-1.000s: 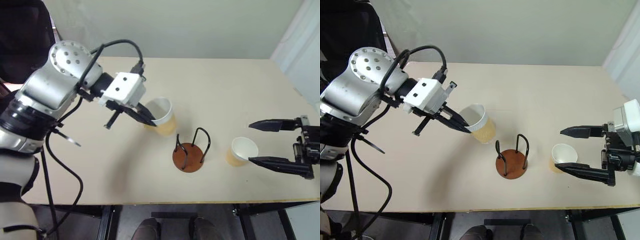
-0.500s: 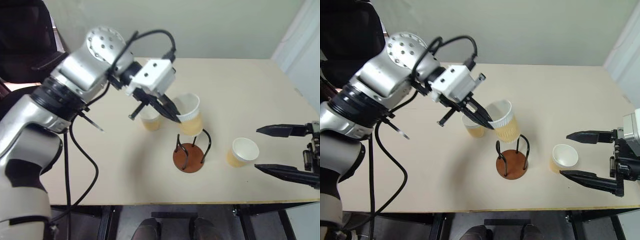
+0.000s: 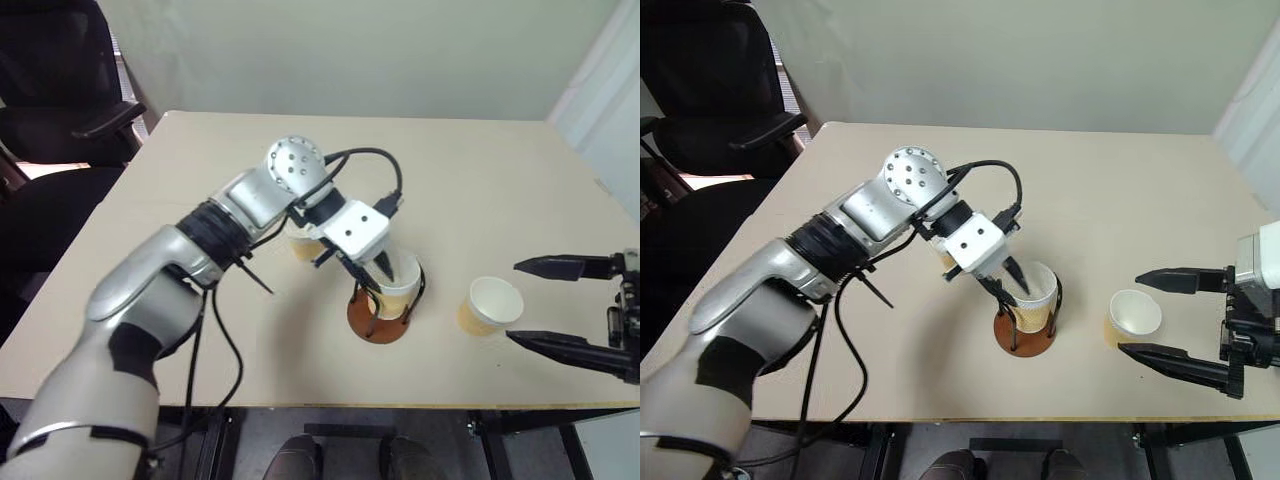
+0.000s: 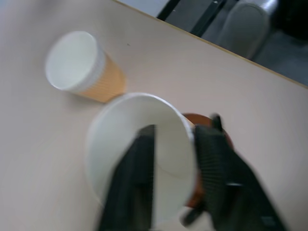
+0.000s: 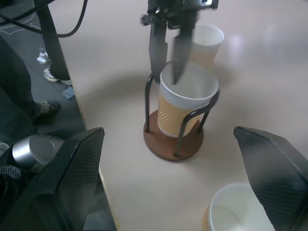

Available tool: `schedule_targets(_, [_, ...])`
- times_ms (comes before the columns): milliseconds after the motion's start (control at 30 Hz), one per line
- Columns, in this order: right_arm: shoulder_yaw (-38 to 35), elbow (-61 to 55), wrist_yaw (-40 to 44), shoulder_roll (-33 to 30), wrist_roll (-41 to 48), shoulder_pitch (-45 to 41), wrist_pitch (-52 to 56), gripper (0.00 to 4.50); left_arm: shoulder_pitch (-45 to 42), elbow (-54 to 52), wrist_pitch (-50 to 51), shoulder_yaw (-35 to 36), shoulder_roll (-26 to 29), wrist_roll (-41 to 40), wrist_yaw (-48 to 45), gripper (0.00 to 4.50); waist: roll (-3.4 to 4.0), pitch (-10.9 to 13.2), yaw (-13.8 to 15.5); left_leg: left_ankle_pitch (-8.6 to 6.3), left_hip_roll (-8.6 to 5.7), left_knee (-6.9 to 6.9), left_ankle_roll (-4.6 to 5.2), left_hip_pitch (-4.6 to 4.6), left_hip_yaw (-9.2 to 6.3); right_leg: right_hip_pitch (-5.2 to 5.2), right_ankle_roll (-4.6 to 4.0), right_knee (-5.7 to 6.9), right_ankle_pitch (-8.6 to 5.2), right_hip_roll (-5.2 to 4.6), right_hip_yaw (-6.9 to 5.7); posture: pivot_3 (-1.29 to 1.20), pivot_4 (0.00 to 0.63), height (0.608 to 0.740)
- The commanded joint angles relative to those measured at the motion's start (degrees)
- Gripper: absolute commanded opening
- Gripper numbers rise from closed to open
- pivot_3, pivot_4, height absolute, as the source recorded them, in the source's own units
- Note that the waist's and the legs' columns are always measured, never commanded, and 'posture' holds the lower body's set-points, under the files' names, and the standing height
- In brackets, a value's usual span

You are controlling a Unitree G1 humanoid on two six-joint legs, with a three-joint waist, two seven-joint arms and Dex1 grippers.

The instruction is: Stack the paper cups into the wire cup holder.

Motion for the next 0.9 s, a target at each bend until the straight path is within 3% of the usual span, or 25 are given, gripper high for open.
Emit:
schedule_targets(33, [-1.9,-0.1,-1.1,-1.3,-1.5,0.2,0.2,4.50,-2.5,0.1,2.5,8.4,-2.2,0.4,-1.5,2.70,0.00,0.0,0.0,0.00,0.00,-0.01,0.00,0.00,0.00,0.00,0.02,0.01,-0.01,0.00,0.00,0.00,0.150,0.740])
schedule_targets(167, [0.5,-0.2,-4.8,-2.4,-3.0,0.3,2.7,4.50,-3.1,-1.8,9.2,14.4,-1.6,-1.7,-1.8,4.12,0.00,0.0,0.0,0.00,0.00,-0.01,0.00,0.01,0.01,0.00,0.04,0.03,-0.02,0.00,0.01,0.00,0.150,0.740])
schedule_targets(400, [8.5,-0.4,-9.7,-5.4,-8.0,-0.6,3.3,4.50,1.7,-7.4,17.3,21.6,5.4,-0.6,-1.5,4.12,0.08,0.0,-0.2,0.01,0.00,-0.01,-0.01,0.09,0.02,0.00,0.05,0.06,-0.02,0.01,0.03,0.00,0.150,0.740])
schedule_targets(600, [20.1,-0.7,-9.7,-8.4,-15.6,-2.6,-2.3,4.50,9.5,-17.0,26.6,27.2,10.9,-1.3,0.4,4.12,0.09,-0.1,-0.1,0.04,-0.01,0.02,0.03,0.08,0.00,0.00,0.10,0.03,0.01,0.00,0.04,0.00,0.150,0.740])
schedule_targets(900, [35.1,1.5,-8.8,-10.6,-26.2,-7.0,-9.9,4.50,18.7,-23.1,28.5,31.0,16.3,3.5,3.4,4.12,0.11,-0.1,0.0,0.10,-0.01,0.07,0.04,0.11,-0.09,0.04,0.11,0.06,0.01,-0.01,0.01,0.00,0.150,0.740])
